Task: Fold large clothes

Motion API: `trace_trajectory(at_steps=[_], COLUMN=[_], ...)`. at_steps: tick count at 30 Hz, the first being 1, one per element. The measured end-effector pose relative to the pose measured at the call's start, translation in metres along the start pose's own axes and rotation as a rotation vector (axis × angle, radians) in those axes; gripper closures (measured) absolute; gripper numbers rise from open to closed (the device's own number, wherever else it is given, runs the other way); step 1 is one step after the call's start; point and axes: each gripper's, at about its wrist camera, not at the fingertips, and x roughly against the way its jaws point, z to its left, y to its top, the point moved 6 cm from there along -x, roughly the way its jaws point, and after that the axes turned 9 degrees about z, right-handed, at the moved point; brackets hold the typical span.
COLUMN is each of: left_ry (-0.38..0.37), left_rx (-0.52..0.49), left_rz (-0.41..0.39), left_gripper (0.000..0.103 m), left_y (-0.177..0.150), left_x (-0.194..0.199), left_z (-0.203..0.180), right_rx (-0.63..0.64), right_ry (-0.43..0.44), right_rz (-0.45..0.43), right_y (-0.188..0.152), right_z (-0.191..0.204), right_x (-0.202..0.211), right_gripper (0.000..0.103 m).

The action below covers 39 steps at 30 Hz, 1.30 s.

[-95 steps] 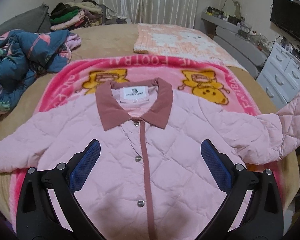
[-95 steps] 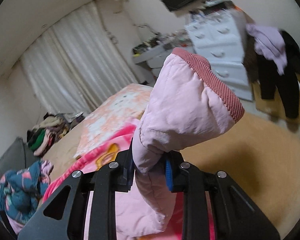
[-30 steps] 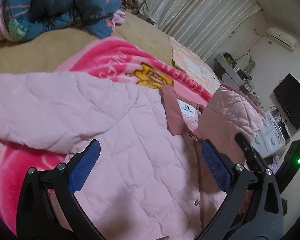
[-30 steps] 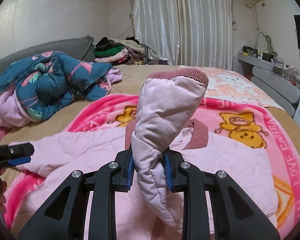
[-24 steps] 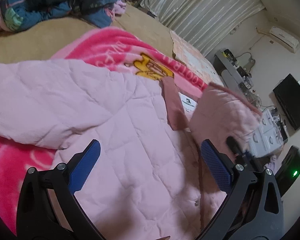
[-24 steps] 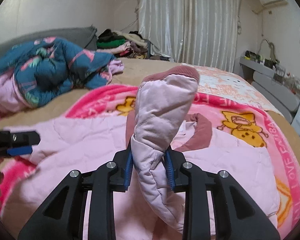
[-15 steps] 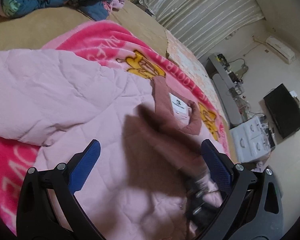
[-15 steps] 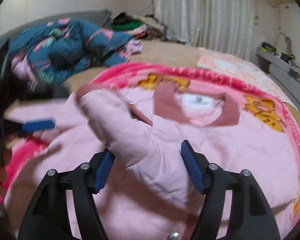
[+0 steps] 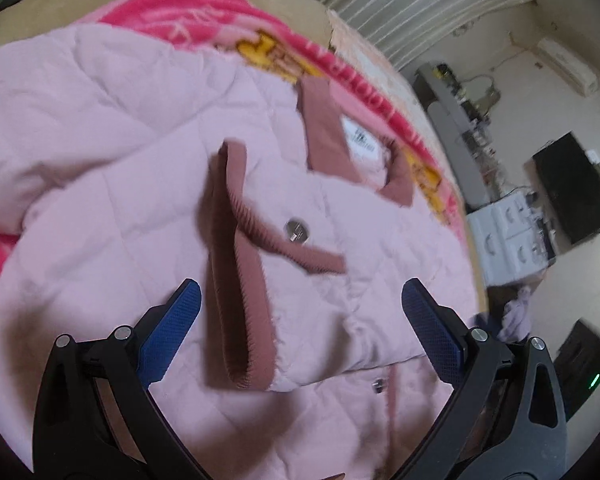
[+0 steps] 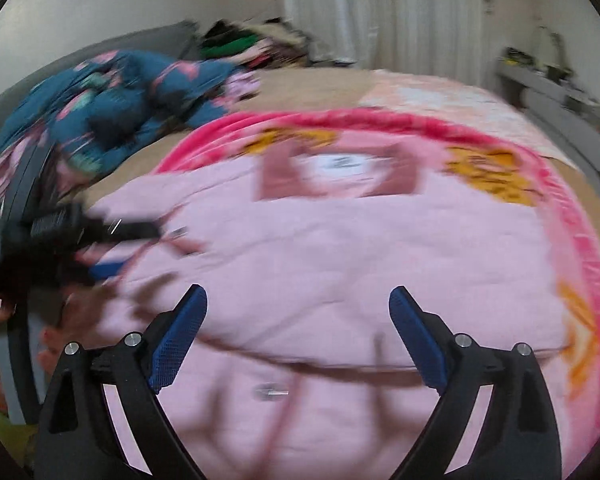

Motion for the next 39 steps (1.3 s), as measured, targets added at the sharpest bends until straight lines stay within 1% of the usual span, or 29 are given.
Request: trace_trajectory(at_steps=[2,3,4,5,6,7,8,9,10,11,12,15,17,19,20,24,27,29,32,36,37,39], left_ry=[0.025,0.042,0.054,0.068,0.109,0.124,0.126,0.152,0.185,0.194,0.185,0.162,0.177,0.197,0.202,0.23,0.254,0.241,0.236,0.257,0.258,0.253], left_rx=[-0.028,-0.051,-0.067,-0.09,-0.118,-0.141,-0.173,-0.217,-0.237,-0.253,-0.264,-0.254,-0.256,-0.272,-0.277,-0.265,-0.241,-0.229,-0.222,-0.234,-0.234,-0.241], left_rz=[-0.003,-0.014,-0.023,-0.033,-0.043,-0.049,-0.059,-0.084,-0.104,-0.12,-0.132,-0.162,-0.217,-0.246,-0.244,-0.19,-0.13,-0.113,-0.09,-0.076,-0.062,-0.049], left_gripper=[0.009,0.011,0.016,0.032,0.046,0.05,0.062,0.079,0.089,0.092,0.093,0.095,0.095,0.095,0.095,0.095,0.093,0.092,0.09,0.087,0.086,0.073], left_y=[-0.004,-0.005,-0.005,-0.006,-0.007,-0.006,-0.006,-0.006,-0.005,-0.004,-0.002,0.007,0.017,0.022,0.023,0.021,0.02,0.019,0.016,0.013,0.011,0.01], left_x=[-0.008,-0.011,-0.012,-0.013,-0.014,-0.015,-0.015,-0.013,-0.011,-0.008,-0.005,0.008,0.027,0.039,0.04,0.024,0.009,0.005,0.0,-0.005,-0.005,-0.003], left_z=[0.0,-0.002,-0.003,-0.006,-0.008,-0.009,-0.011,-0.015,-0.017,-0.019,-0.02,-0.018,-0.016,-0.017,-0.017,-0.007,0.007,0.012,0.018,0.017,0.016,0.013], right_rx=[-0.056,-0.08,-0.1,-0.119,-0.133,-0.148,-0.167,-0.184,-0.197,-0.2,-0.2,-0.191,-0.184,-0.173,-0.16,-0.113,-0.113,-0.11,-0.112,-0.125,-0.126,-0.114], right_ry=[-0.041,-0.056,-0.073,-0.102,-0.119,-0.131,-0.135,-0.134,-0.131,-0.129,-0.128,-0.116,-0.093,-0.083,-0.083,-0.08,-0.098,-0.113,-0.119,-0.127,-0.134,-0.145], right_rz=[-0.004,-0.003,-0.004,-0.003,-0.001,0.002,0.009,0.015,0.025,0.033,0.036,0.03,0.026,0.033,0.041,0.094,0.162,0.193,0.19,0.196,0.201,0.204], right_y=[0.002,0.002,0.001,0.001,0.001,0.001,0.0,-0.001,-0.002,-0.003,-0.003,-0.001,0.004,0.008,0.009,0.008,0.0,-0.008,-0.017,-0.021,-0.021,-0.02], right_z=[-0.031,-0.045,-0.058,-0.073,-0.084,-0.093,-0.102,-0.109,-0.115,-0.117,-0.119,-0.119,-0.117,-0.112,-0.109,-0.101,-0.104,-0.108,-0.112,-0.114,-0.114,-0.109], right_x=[0.003,0.005,0.007,0.007,0.008,0.008,0.007,0.006,0.005,0.005,0.005,0.006,0.003,-0.001,-0.005,-0.026,-0.043,-0.054,-0.064,-0.067,-0.065,-0.06], right_gripper=[0.011,0.011,0.011,0.011,0.011,0.011,0.011,0.011,0.011,0.011,0.011,0.011,0.011,0.011,0.011,0.011,0.011,0.011,0.009,0.009,0.008,0.008])
